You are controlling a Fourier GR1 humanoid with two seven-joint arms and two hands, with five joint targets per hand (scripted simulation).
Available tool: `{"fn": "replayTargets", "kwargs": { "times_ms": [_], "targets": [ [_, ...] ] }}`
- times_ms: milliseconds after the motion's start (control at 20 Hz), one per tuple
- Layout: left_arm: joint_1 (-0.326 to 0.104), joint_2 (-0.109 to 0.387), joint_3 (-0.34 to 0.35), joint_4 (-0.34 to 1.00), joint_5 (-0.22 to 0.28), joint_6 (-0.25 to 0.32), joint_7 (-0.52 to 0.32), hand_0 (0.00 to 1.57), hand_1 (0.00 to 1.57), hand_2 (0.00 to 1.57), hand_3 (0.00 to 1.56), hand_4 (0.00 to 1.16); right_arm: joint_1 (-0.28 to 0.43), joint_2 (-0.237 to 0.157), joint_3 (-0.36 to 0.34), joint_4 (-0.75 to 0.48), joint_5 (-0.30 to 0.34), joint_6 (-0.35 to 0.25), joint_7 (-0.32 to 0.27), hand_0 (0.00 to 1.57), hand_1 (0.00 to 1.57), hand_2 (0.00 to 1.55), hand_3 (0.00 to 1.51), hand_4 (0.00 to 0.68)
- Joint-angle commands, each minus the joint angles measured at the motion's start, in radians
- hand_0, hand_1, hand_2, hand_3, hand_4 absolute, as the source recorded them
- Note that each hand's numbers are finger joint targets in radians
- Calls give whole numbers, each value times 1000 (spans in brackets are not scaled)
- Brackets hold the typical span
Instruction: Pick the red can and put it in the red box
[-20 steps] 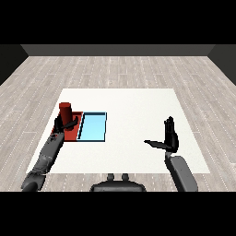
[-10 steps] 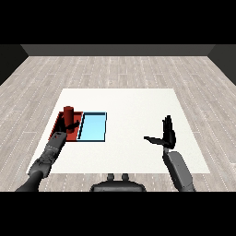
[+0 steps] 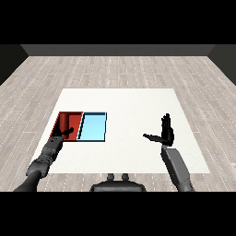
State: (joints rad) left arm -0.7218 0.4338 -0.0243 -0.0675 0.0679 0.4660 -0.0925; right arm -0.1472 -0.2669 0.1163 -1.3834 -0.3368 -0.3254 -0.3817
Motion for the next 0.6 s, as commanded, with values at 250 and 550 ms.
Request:
{"fn": "replayTargets", "kwargs": {
  "times_ms": [250, 550],
  "targets": [
    [-45, 62, -24, 40, -35, -121, 76, 0, 0, 0, 0, 0, 12, -6, -40, 14, -20, 43, -31, 0, 0, 0, 0, 0],
    [-24, 8, 57, -62, 38, -34, -125, 0, 0, 0, 0, 0, 23, -6, -27, -51, -25, 58, -5, 0, 0, 0, 0, 0]
  ]
}}
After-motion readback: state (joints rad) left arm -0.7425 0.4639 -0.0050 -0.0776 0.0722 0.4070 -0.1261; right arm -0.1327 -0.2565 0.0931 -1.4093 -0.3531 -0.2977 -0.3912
